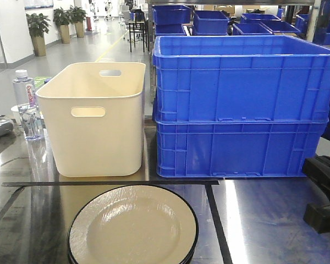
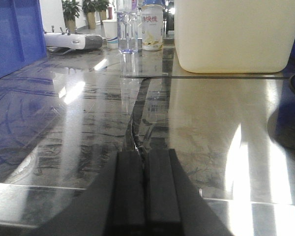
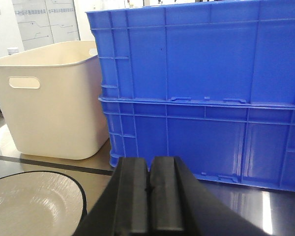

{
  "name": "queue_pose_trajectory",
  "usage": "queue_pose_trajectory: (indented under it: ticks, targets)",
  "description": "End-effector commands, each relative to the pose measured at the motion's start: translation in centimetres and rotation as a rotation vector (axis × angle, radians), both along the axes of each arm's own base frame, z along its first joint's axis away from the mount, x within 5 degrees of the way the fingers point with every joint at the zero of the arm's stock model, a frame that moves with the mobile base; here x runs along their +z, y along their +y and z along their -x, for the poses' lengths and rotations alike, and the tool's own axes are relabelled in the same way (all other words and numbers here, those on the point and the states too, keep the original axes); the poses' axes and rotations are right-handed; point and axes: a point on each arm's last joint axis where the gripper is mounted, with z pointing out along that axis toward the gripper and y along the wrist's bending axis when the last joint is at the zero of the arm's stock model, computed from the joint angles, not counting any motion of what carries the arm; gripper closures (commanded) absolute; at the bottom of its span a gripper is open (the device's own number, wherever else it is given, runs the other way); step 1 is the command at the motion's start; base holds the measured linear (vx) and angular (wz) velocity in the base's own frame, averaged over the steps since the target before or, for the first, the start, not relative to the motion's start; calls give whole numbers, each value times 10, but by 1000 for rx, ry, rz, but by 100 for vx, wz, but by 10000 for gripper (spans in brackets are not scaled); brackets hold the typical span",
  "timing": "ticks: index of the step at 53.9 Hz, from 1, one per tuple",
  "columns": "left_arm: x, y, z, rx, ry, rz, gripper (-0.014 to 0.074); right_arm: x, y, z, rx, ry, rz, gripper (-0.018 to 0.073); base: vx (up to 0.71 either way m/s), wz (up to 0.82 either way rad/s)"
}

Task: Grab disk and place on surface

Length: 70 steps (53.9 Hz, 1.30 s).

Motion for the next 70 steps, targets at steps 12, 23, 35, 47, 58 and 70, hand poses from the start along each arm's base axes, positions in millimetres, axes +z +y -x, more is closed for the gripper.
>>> queue_pose_trajectory:
  ticks: [12,23,35,47,58,70]
  targets:
    - [3,0,-1,0,-79,-5,595,10,1,-1,9,-27,29,568,0,0]
    - [3,0,-1,0,-79,-5,595,5,0,-1,0,-2,74,568,0,0]
    - [3,0,-1,0,-79,-5,595,-36,-26,22,-116,28,57,568,0,0]
    - [3,0,-1,0,-79,-5,595,-104,-55,78,-302,-41,53,568,0,0]
    - [3,0,-1,0,-79,-5,595,-159,-59,108,-357,-87,68,568,0,0]
    - [3,0,-1,0,-78,-5,595,-156,-59,118,-359,-149,67,568,0,0]
